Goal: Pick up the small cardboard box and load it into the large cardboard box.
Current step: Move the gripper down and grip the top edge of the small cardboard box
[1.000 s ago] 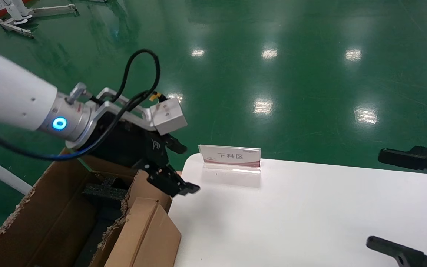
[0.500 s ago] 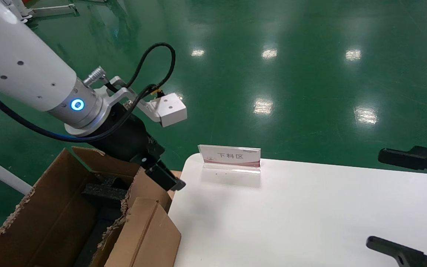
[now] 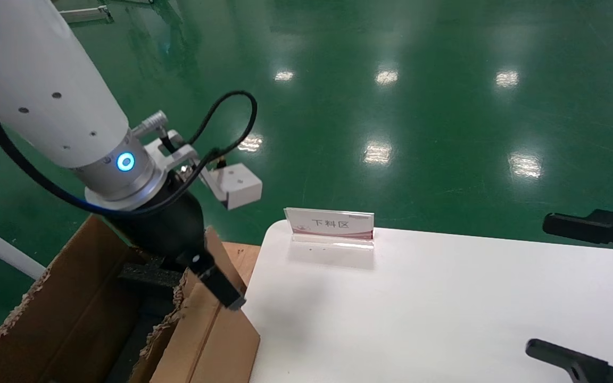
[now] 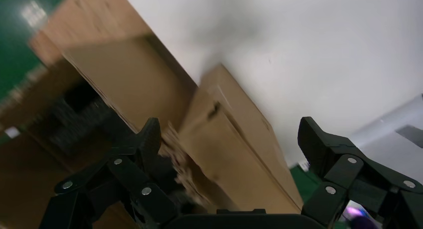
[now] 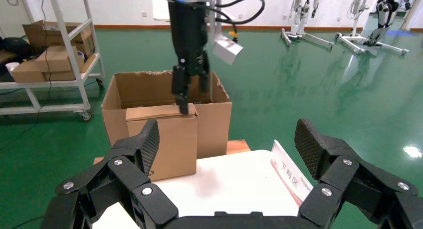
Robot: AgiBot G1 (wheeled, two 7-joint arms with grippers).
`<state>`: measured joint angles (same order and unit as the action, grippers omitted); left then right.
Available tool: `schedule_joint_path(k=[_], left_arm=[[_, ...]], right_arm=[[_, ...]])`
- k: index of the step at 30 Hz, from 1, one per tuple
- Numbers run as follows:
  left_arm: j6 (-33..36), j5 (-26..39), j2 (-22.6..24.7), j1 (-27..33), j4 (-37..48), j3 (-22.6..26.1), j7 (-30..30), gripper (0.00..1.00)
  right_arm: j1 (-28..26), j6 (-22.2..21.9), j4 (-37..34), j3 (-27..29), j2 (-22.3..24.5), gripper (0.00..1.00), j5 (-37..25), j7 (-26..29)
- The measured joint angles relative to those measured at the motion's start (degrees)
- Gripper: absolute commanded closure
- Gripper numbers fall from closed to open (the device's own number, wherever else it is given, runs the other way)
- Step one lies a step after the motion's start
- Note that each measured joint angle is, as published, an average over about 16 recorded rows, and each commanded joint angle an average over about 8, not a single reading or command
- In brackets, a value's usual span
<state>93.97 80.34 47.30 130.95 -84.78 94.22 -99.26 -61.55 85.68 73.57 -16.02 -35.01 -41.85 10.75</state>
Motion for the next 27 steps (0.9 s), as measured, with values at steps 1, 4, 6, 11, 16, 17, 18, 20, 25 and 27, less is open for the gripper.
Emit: schedule_joint_path(k=[1, 4, 6, 11, 16, 17, 18, 20, 25, 27], left_arm=[[0.1, -0.7, 0.4, 0.5, 0.0, 1.2, -0.9, 0.0], [0.3, -2.5, 1.4, 1.7, 0.0, 4.4, -3.4, 0.0], [0.4, -3.5, 2.1, 2.3, 0.0, 6.4, -4.9, 0.0], [0.5, -5.4, 3.5, 3.4, 0.0, 10.8, -8.2, 0.0], [0.3, -6.4, 4.3, 3.7, 0.0, 14.1, -10.4, 0.0], [0.2, -6.5, 4.4, 3.7, 0.0, 14.5, -10.6, 0.0], [0.0, -6.5, 4.4, 3.6, 0.0, 15.0, -10.9, 0.0], [-0.2, -6.6, 4.4, 3.4, 0.0, 15.7, -11.2, 0.0], [-1.1, -6.9, 3.9, 2.5, 0.0, 16.8, -11.6, 0.0], [-1.5, -7.0, 3.6, 2.0, 0.0, 17.0, -11.6, 0.0]], right_arm=[[0.0, 0.0, 0.0, 0.0, 0.0, 0.0, 0.0, 0.0], [0.0, 0.0, 0.0, 0.0, 0.0, 0.0, 0.0, 0.0], [0.0, 0.0, 0.0, 0.0, 0.0, 0.0, 0.0, 0.0], [0.0, 0.0, 0.0, 0.0, 0.0, 0.0, 0.0, 0.0], [0.0, 0.0, 0.0, 0.0, 0.0, 0.0, 0.0, 0.0], [0.0, 0.0, 0.0, 0.0, 0.0, 0.0, 0.0, 0.0], [0.0, 0.0, 0.0, 0.0, 0.0, 0.0, 0.0, 0.0], [0.0, 0.0, 0.0, 0.0, 0.0, 0.0, 0.0, 0.0], [0.0, 0.0, 0.0, 0.0, 0.0, 0.0, 0.0, 0.0], [0.0, 0.0, 0.0, 0.0, 0.0, 0.0, 0.0, 0.0]])
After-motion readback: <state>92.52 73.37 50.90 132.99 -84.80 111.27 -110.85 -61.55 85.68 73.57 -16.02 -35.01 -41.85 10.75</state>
